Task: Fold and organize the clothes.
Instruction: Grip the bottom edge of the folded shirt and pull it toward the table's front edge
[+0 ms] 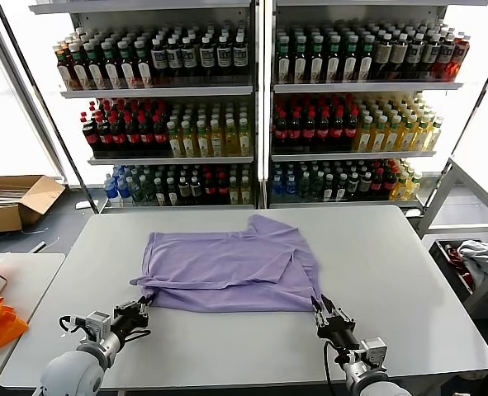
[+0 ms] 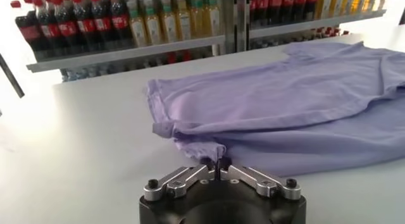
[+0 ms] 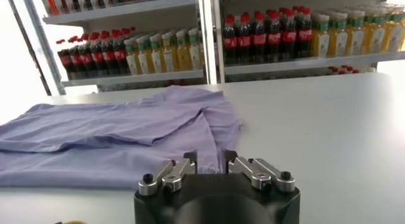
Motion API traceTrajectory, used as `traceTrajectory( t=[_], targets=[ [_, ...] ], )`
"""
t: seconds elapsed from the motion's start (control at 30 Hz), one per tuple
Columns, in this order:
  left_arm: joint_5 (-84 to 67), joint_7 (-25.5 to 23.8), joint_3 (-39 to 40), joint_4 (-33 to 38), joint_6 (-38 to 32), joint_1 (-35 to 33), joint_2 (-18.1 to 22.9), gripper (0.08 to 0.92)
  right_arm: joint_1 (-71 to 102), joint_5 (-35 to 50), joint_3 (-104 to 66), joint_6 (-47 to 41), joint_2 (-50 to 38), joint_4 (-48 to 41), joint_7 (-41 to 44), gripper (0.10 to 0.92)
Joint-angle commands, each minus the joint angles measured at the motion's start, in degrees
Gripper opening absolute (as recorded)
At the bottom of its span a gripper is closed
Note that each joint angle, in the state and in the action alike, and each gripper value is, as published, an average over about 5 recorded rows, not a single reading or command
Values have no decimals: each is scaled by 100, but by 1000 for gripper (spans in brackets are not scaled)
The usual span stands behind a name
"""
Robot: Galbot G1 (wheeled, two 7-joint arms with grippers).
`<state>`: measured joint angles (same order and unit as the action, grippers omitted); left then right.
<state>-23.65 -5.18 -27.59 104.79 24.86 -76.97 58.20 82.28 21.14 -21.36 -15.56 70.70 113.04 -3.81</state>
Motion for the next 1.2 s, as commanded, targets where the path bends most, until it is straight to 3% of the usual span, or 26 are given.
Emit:
traceTrajectory(
  t=[0.03, 0.27, 0.37, 1.03, 1.2],
  targets=[
    [12, -35, -16, 84, -14, -95, -1, 111, -97, -145, 116, -68, 43, -288, -108, 544],
    [36, -63, -24, 60, -21, -120, -8, 111, -281, -75, 161, -173, 44, -433, -150, 740],
    [49, -72, -25, 51, -26, -129, -4, 111, -384, -32, 245, -216, 64, -521, -149, 760],
    [102, -149, -194, 372, -111, -567, -94, 98, 136, 40, 98, -230, -148, -70, -43, 201],
    [47, -147, -309, 568, -106, -776, -75, 96, 568, -103, -29, -117, -278, 252, 66, 128]
  ],
)
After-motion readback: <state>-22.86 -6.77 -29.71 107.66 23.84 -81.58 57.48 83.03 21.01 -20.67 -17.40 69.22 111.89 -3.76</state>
